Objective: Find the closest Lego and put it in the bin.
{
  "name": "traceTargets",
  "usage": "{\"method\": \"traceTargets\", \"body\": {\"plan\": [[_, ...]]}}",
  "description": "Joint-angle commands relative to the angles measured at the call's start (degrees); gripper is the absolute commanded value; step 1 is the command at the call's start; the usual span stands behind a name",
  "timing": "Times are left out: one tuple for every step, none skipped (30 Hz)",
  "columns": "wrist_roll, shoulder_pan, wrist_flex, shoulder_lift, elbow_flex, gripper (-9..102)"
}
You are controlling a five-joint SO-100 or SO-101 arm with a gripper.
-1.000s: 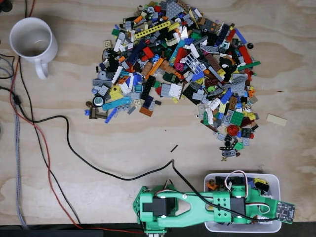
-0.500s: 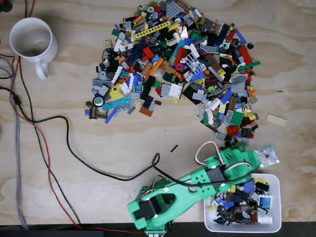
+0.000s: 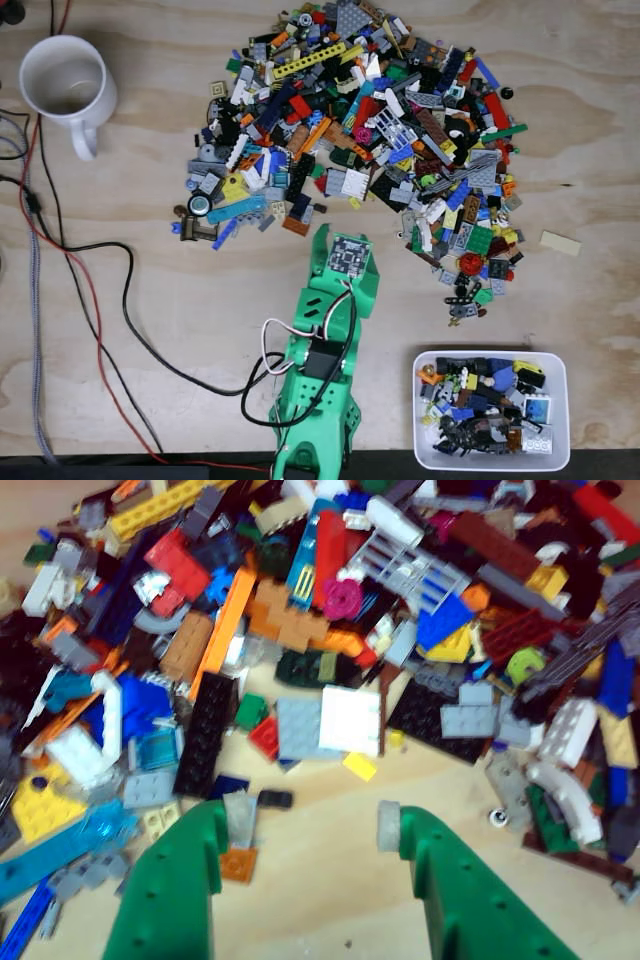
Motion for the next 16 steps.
{"method": "traceTargets", "body": {"plan": [[1.05,-3.16,5.98,3.96,-3.16,20],[0.88,-3.25,8.35,4.31,-3.87,20],[1.14,-3.34,10.81,4.39,-4.66,20],[1.32,-3.43,12.04,4.92,-4.75,20],[1.14,-3.43,13.45,5.45,-4.75,20],[1.41,-3.52,14.68,5.8,-4.75,20],[1.76,-3.52,15.73,6.42,-4.57,20],[1.76,-3.34,16.17,7.21,-4.04,20],[1.85,-3.16,16.61,7.82,-3.6,20],[2.02,-2.99,16.96,8.17,-3.34,20],[2.2,-2.81,17.05,8.53,-2.9,20],[2.2,-2.37,17.14,8.7,-2.64,20],[2.02,-1.93,17.49,8.53,-2.64,20],[2.02,-1.58,17.49,8.09,-2.64,20],[1.93,-1.32,17.4,7.82,-2.55,20],[1.85,-1.05,17.4,7.47,-2.55,20]]}}
